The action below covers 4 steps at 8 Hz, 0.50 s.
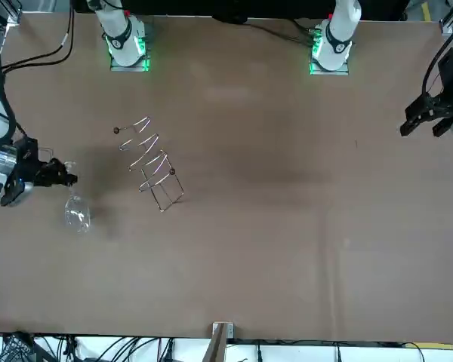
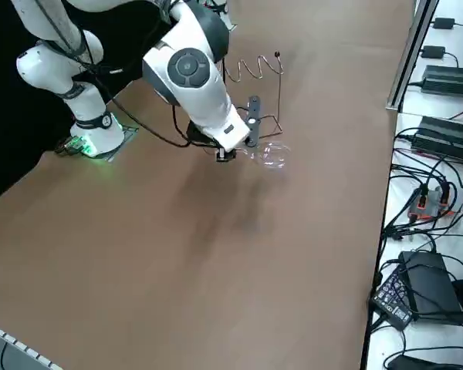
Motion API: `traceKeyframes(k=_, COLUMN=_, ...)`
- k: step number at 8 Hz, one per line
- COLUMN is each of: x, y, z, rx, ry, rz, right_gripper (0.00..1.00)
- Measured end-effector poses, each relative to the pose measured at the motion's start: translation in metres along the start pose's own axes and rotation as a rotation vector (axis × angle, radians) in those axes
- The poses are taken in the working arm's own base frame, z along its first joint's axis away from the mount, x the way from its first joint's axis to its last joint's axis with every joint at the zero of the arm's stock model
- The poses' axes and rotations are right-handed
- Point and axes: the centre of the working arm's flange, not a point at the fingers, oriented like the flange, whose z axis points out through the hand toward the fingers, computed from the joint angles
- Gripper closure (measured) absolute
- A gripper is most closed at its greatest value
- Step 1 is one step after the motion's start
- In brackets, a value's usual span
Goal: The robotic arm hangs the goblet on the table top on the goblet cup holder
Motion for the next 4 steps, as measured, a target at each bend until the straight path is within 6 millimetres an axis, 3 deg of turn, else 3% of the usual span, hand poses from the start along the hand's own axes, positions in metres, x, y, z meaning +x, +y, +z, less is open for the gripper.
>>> traceKeyframes(k=4, x=0.0, y=-0.013, z=-0.0135, rx=0.038, ry=-0.062, rz=0.189, right_gripper=0.88)
